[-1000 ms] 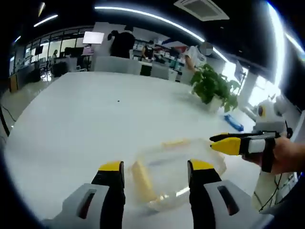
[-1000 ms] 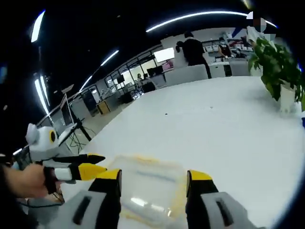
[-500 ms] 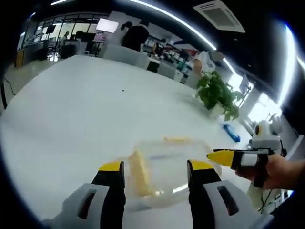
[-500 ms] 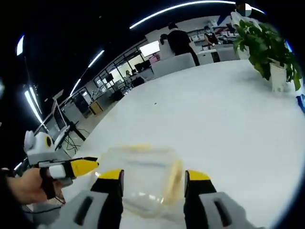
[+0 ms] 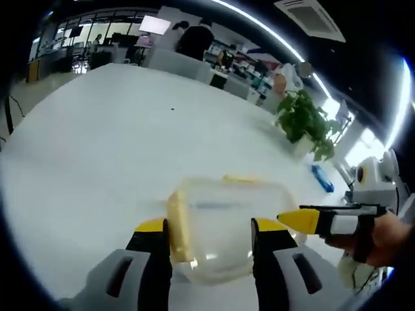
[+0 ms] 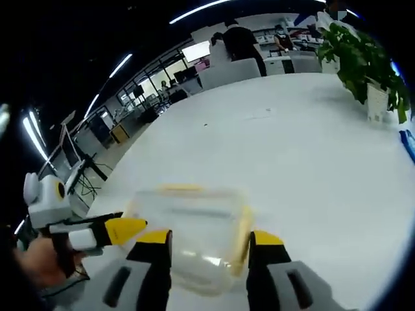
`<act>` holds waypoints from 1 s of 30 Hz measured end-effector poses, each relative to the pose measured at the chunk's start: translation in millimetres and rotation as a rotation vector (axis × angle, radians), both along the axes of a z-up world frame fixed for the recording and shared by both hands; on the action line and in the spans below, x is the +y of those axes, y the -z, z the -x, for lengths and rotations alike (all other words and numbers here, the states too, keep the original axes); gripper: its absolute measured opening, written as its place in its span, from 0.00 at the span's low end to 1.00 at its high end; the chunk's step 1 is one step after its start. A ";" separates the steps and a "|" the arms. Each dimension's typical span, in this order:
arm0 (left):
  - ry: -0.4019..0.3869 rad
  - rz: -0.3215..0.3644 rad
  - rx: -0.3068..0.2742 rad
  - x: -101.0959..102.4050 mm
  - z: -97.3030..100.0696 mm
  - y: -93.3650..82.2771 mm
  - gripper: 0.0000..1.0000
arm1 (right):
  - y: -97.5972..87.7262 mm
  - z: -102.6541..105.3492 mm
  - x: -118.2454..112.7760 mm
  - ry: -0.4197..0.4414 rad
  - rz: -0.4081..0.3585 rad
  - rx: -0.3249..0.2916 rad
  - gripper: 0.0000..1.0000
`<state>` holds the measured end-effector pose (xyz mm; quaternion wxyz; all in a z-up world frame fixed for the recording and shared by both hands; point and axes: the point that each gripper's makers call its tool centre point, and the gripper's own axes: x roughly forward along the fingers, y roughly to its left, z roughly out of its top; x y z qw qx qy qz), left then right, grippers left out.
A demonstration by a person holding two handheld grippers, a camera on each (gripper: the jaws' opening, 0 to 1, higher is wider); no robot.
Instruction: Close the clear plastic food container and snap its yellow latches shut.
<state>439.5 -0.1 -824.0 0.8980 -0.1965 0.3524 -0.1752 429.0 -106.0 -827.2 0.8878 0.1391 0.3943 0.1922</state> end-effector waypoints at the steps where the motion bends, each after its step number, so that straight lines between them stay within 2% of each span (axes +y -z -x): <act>1: -0.026 -0.018 0.000 1.6 -1.0 1.4 0.45 | -0.1 -2.3 -1.0 0.037 -0.013 0.006 0.42; 2: 0.022 0.011 -0.016 -7.9 -0.5 -4.9 0.44 | 0.4 -5.6 -2.8 0.063 -0.008 0.003 0.41; 3: -0.017 -0.001 -0.004 -8.7 3.7 -6.7 0.44 | 4.2 2.3 1.3 0.049 -0.057 0.065 0.40; 4: -0.046 0.007 -0.004 -5.1 3.8 -7.3 0.44 | 5.0 4.4 -1.9 0.060 -0.049 0.075 0.39; 5: -0.041 0.007 -0.016 -1.1 0.3 -0.9 0.45 | 4.5 1.4 0.7 0.024 -0.031 0.045 0.39; 18: -0.039 -0.015 0.008 6.2 -0.2 3.2 0.45 | 1.5 -4.3 4.2 0.034 -0.030 0.026 0.39; 30: -0.048 -0.024 0.003 20.2 -25.7 3.3 0.45 | 0.9 -31.7 18.5 0.023 -0.032 0.004 0.39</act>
